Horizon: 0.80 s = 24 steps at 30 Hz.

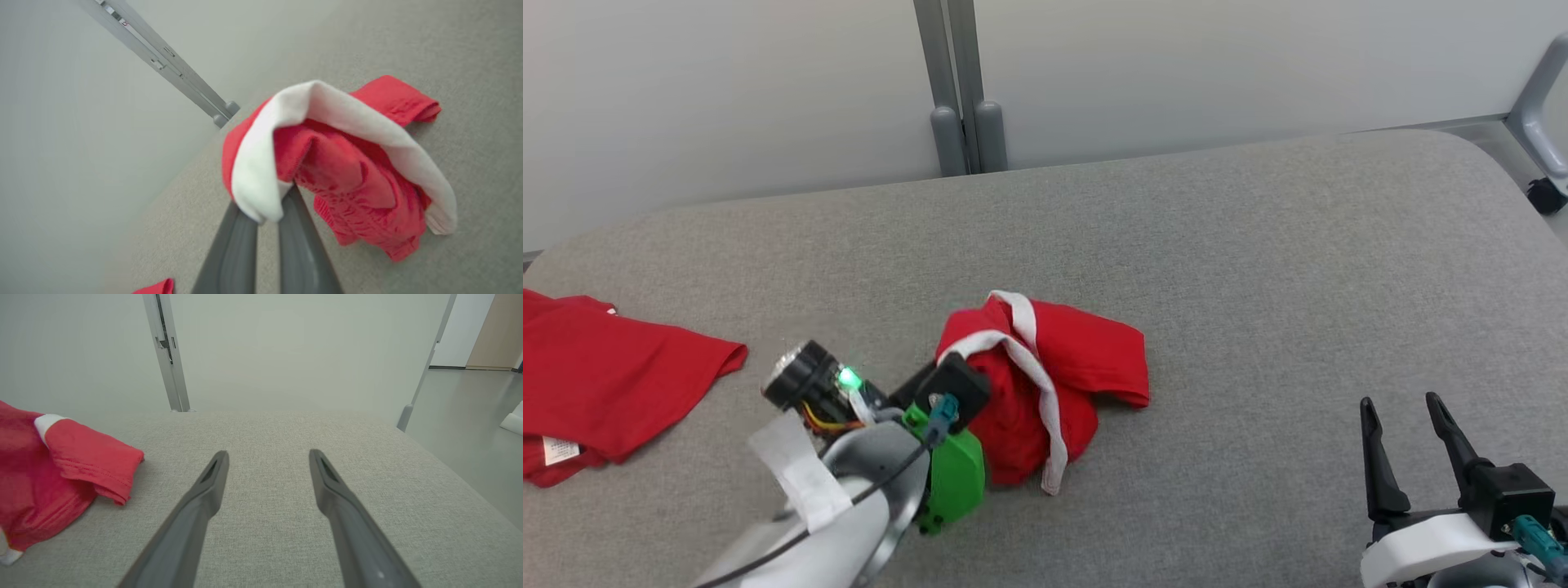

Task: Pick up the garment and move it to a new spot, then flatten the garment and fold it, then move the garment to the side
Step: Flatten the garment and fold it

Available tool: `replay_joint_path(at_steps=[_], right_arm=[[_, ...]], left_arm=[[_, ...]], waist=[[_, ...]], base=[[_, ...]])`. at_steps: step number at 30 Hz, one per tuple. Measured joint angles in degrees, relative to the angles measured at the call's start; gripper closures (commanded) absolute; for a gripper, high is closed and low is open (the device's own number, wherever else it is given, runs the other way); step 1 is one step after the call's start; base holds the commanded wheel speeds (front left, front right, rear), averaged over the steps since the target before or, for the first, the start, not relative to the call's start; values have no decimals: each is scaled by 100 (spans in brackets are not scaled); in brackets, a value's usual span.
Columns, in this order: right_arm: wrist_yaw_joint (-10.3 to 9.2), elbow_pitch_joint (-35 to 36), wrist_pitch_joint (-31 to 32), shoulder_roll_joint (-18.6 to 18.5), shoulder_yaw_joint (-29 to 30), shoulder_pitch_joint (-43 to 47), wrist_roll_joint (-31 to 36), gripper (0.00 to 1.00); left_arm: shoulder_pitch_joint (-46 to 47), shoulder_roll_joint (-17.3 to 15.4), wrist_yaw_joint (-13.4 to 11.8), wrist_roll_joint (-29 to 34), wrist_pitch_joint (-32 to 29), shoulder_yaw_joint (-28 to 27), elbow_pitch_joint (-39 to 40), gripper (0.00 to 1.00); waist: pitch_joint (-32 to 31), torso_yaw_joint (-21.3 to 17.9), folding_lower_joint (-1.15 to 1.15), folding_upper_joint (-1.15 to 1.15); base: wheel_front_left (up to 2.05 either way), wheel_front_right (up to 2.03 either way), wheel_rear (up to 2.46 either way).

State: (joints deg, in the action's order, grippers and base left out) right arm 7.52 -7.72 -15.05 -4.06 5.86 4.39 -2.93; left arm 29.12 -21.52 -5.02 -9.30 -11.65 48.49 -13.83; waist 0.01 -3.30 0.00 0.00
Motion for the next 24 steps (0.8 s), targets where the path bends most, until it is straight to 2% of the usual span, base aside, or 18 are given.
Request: replay_joint_path(at_steps=[3, 6, 11, 17, 19, 20, 22, 24], right_arm=[[1, -10, 0, 20, -56, 2, -8, 0], [0, -33, 0, 25, -29, 5, -45, 0], [0, -86, 0, 63, -42, 19, -45, 0], [1, -147, 0, 85, -158, -13, -65, 0], [1, -165, 0, 86, -201, -48, -66, 0], [1, -170, -1, 90, -223, -68, -69, 0], [1, -170, 0, 96, -246, -81, -80, 0], [0, -169, 0, 100, -237, -71, -89, 0]], left_arm=[[-533, -160, 112, -85, -548, 277, -78, 100], [-1001, -199, 287, -160, -631, 579, -259, 100], [-1463, 483, 250, -285, -109, 882, -694, 100], [-1406, 1203, 212, -269, 372, 1050, -1522, 100], [-1380, 1383, 134, -433, 686, 892, -1688, 54], [-1375, 1450, 99, -514, 850, 798, -1745, 0], [-1410, 1503, 141, -806, 1126, 582, -1741, 0], [-1590, 1530, 325, -1284, 1381, 303, -1512, 0]], waist=[[4, -26, 0, 0], [51, -44, 0, 0], [105, -6, 0, 0], [129, 105, 0, 0], [132, 101, 0, 0], [123, 92, 0, 0], [103, 69, 0, 0], [86, 45, 0, 0]], base=[[0, 0, 0], [0, 0, 0], [0, 0, 0], [0, 0, 0], [0, 0, 0], [0, 0, 0], [0, 0, 0], [0, 0, 0]])
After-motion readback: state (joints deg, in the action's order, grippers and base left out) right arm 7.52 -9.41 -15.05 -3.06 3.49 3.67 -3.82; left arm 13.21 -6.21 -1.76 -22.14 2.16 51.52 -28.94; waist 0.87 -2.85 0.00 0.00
